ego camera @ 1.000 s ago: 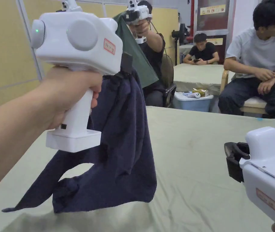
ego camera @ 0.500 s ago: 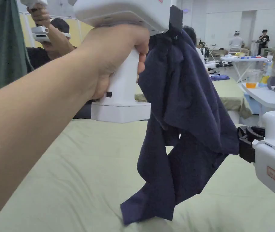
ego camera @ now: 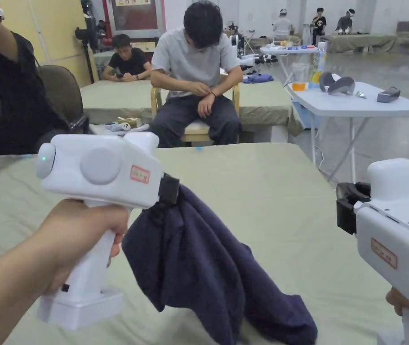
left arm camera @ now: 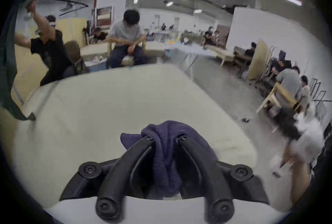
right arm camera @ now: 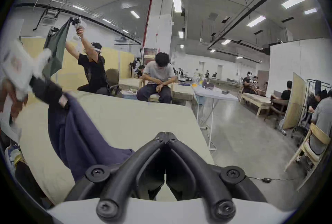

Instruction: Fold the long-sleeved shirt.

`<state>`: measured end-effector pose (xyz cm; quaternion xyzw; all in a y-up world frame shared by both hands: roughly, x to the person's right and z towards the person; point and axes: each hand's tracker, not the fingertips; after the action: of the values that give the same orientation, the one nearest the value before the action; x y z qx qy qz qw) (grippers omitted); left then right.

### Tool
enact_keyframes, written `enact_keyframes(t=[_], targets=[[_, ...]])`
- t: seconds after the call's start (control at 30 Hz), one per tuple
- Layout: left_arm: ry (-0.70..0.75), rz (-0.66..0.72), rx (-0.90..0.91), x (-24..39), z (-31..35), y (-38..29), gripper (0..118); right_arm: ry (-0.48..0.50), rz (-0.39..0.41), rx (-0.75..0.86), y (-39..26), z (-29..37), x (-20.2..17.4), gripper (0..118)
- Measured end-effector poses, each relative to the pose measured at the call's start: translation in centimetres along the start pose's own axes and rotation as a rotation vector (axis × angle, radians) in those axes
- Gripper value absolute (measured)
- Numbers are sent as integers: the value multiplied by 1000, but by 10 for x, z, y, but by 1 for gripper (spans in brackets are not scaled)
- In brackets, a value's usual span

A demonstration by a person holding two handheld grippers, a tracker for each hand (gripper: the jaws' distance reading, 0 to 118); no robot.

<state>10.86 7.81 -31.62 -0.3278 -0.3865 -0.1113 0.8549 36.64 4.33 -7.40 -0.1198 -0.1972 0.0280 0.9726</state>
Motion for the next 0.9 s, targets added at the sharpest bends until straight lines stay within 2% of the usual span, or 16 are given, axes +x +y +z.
enact_keyframes(t=[0.23, 0.33, 0.4, 0.47, 0.53, 0.57, 0.6, 0.7, 0.73, 0.77, 0.8, 0.83, 0.87, 0.9], targets=[[260, 2, -216, -113, -18, -102, 18, 83, -24, -99, -38, -29, -36, 10], [339, -24, -265, -140, -25, -132, 19, 143, -75, -160, -57, -48, -61, 10], [366, -8, -261, -146, -25, -141, 30, 168, -81, -214, -68, -62, -83, 10], [351, 8, -234, -149, -27, -155, 43, 208, -49, -239, -77, -70, -103, 10], [343, 28, -241, -155, -24, -164, 107, 222, -16, -242, -80, -74, -118, 10], [319, 32, -227, -157, -21, -167, 118, 227, -10, -243, -81, -74, -123, 10], [252, 64, -159, -162, 2, -180, 118, 232, -5, -245, -81, -75, -125, 10], [307, 73, -101, -184, 51, -205, 118, 238, 7, -246, -82, -74, -129, 10], [328, 88, -22, -183, 17, -194, 118, 237, 8, -248, -83, -72, -130, 10], [359, 98, 52, -186, 23, -202, 118, 231, 5, -252, -85, -70, -131, 10], [374, 125, 89, -190, 28, -212, 112, 230, -10, -260, -88, -67, -133, 10], [367, 190, 74, -194, 26, -217, 88, 243, -27, -270, -93, -66, -135, 10], [327, 235, 24, -173, 40, -217, 2, 253, -30, -284, -97, -66, -138, 10], [308, 269, -37, -171, 29, -223, 4, 252, -21, -300, -101, -66, -142, 10]])
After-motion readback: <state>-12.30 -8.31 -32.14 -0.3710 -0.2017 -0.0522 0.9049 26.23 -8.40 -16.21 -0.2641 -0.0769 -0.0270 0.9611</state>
